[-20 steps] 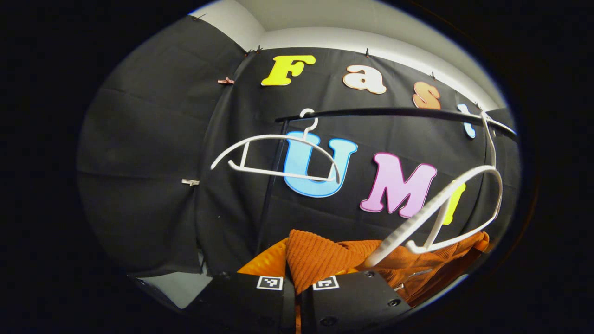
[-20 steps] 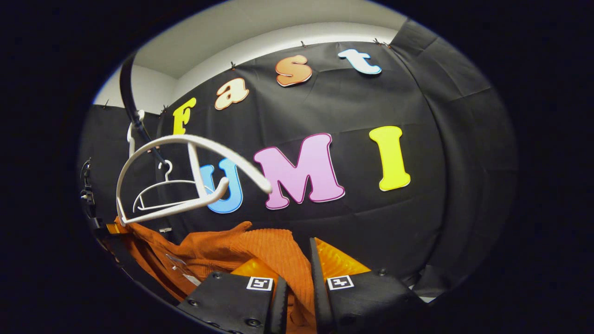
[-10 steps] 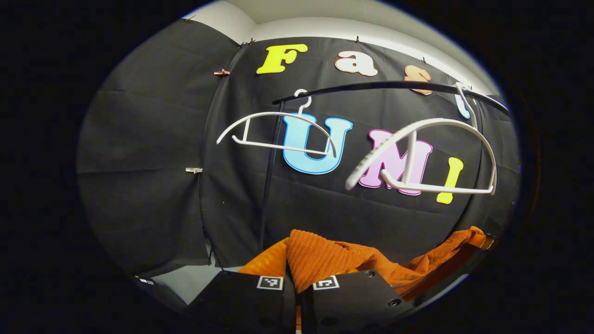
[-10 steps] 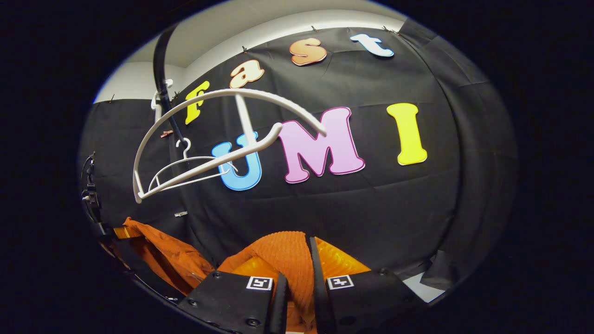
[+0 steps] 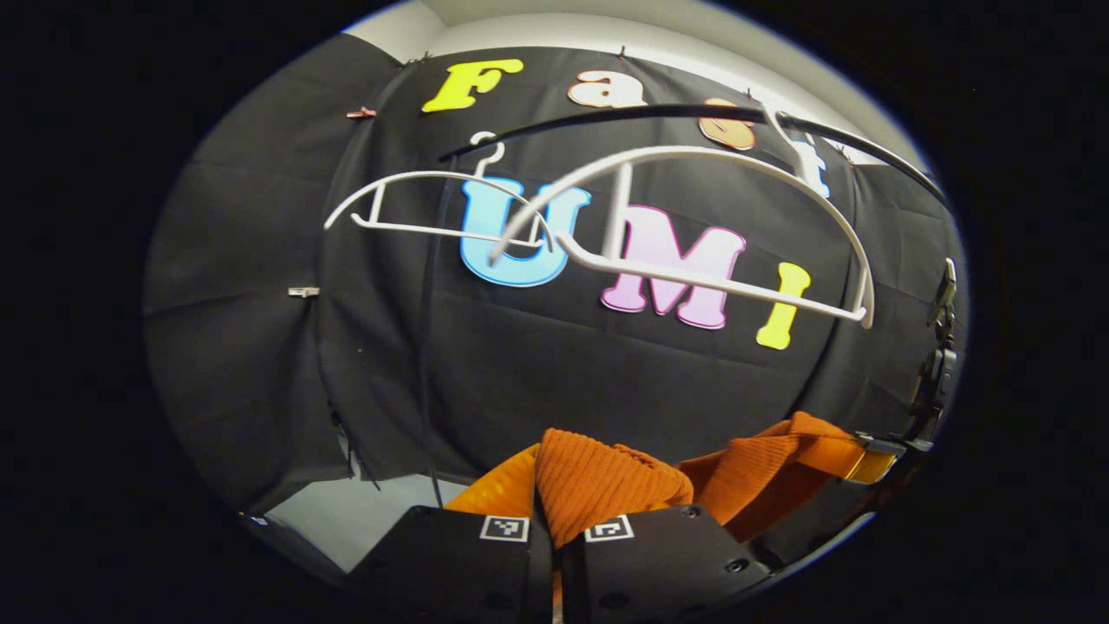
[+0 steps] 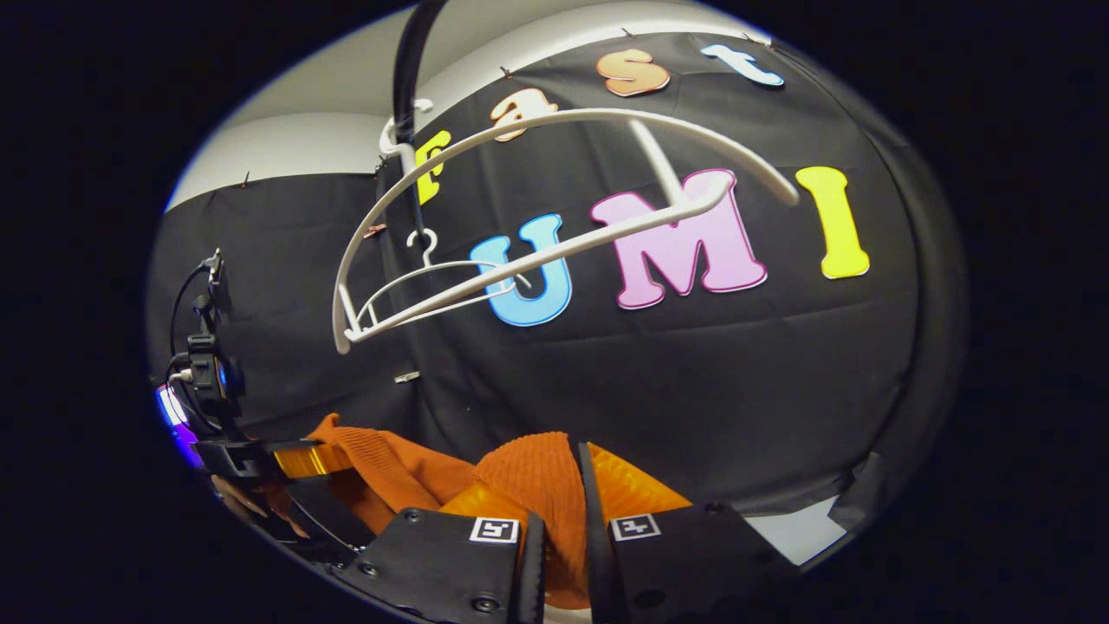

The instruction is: Grasp the clothes on the hanger with both hands and then place them into the laundry hamper below.

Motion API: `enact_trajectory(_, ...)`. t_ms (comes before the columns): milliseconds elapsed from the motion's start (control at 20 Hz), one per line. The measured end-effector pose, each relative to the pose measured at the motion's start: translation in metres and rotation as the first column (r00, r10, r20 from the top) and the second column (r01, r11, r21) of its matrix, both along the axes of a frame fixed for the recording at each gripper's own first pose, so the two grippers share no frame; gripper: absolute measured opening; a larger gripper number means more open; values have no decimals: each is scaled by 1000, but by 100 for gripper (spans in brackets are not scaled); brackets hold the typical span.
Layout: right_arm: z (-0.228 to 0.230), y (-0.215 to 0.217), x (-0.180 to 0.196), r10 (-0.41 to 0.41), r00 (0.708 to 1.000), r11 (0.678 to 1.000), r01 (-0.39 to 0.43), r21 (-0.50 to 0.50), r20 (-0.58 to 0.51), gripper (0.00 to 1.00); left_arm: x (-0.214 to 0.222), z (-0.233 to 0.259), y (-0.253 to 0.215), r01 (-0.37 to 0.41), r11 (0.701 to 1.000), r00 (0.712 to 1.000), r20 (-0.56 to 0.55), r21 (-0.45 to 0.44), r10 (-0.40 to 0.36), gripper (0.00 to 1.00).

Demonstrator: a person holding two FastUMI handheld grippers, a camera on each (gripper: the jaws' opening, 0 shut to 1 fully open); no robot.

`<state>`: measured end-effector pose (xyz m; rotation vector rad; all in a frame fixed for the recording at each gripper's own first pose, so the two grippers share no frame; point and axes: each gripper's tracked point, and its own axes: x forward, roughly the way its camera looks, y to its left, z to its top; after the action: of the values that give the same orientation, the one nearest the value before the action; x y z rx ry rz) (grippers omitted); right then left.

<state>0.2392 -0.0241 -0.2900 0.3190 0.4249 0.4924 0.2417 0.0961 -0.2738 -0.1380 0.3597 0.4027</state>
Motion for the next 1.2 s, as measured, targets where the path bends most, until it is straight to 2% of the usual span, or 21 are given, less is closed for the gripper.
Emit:
enact_trajectory(150, -9, 23, -14, 61, 997, 998, -61, 1, -39, 23, 5, -14, -19, 49, 999, 998, -31, -24, -50, 7)
enact_trajectory(400, -40, 29, -34, 100, 984, 993, -107, -40, -150, 23, 11, -48, -37, 100, 994, 986, -132, -51, -106, 8)
enact_trajectory(550, -67, 33, -47, 99, 957, 993, -115, -40, -274, 23, 15, -74, -44, 107, 991, 974, -194, -80, -120, 9)
enact_trajectory(650, -85, 32, -53, 84, 937, 993, -108, -53, -339, 23, 13, -96, -47, 104, 985, 955, -264, -139, -138, 8)
enact_trajectory(850, -110, 29, -64, 72, 901, 988, -123, -92, -428, 24, 5, -126, -47, 63, 971, 917, -371, -229, -147, 12)
enact_trajectory(1050, -130, 28, -79, 62, 866, 979, -150, -139, -496, 24, -4, -155, -51, -29, 943, 873, -468, -332, -138, 22)
enact_trajectory(1150, -141, 30, -83, 52, 843, 976, -156, -151, -535, 24, -8, -164, -50, -48, 931, 864, -483, -362, -143, 23)
enact_trajectory(1200, -144, 31, -84, 50, 833, 976, -159, -151, -551, 24, -6, -164, -51, -48, 930, 861, -486, -365, -147, 7)
